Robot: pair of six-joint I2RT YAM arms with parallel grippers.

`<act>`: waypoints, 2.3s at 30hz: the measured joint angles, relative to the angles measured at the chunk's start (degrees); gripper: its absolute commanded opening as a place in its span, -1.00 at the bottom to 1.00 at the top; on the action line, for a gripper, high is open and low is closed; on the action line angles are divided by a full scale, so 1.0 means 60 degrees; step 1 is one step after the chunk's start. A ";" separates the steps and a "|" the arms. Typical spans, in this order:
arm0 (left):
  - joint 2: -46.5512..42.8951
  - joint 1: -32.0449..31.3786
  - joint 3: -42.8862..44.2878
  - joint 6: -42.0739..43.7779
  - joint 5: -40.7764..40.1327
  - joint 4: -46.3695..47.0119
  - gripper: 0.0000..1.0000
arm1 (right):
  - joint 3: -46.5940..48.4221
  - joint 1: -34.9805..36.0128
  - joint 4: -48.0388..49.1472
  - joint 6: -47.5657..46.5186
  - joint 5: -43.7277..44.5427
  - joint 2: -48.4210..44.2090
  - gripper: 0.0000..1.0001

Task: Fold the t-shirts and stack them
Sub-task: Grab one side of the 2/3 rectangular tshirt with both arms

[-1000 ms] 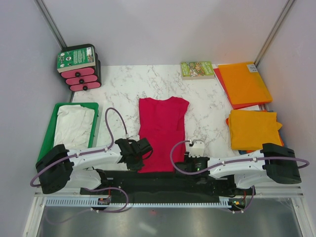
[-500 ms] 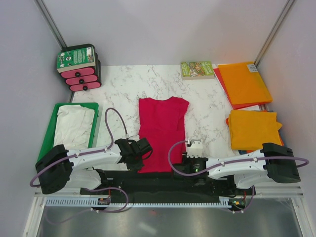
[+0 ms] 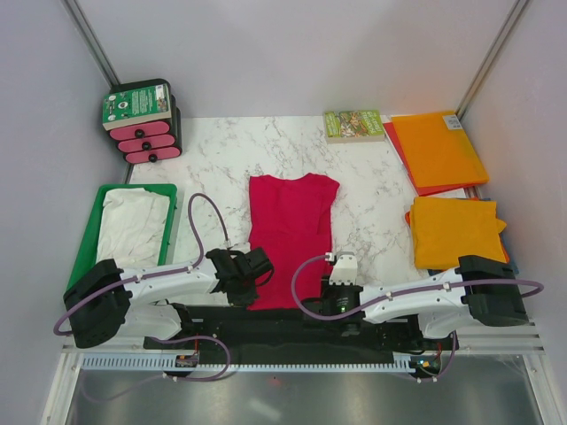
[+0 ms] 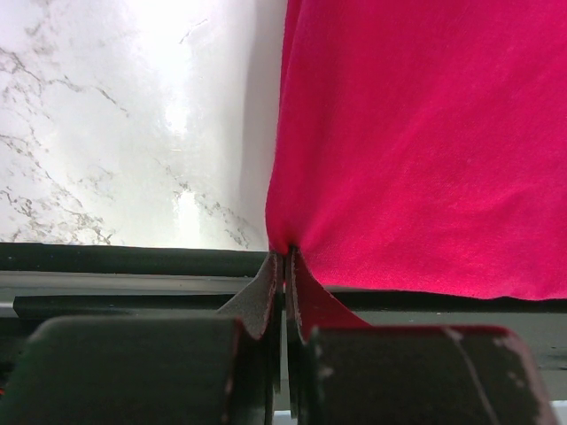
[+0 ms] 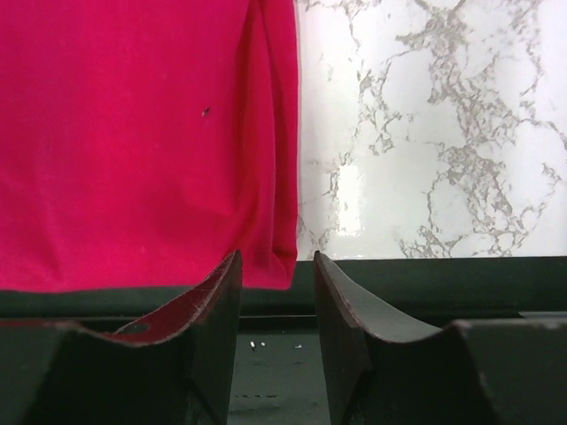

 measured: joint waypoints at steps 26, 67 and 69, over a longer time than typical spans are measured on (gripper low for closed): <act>-0.0011 0.0000 -0.0004 0.0000 0.0000 0.0011 -0.96 | -0.0973 -0.1217 0.1472 -0.0831 -0.1552 0.0076 -0.28; -0.2189 -0.0127 -0.0382 0.0076 -0.0612 0.0135 -0.96 | -0.1297 -0.0448 0.1213 -0.0328 -0.1177 -0.1038 -1.00; -0.2331 -0.0135 -0.0382 0.0076 -0.0758 0.0120 -0.97 | -0.0958 -0.0306 0.0871 -0.0189 -0.0903 -0.1038 -1.00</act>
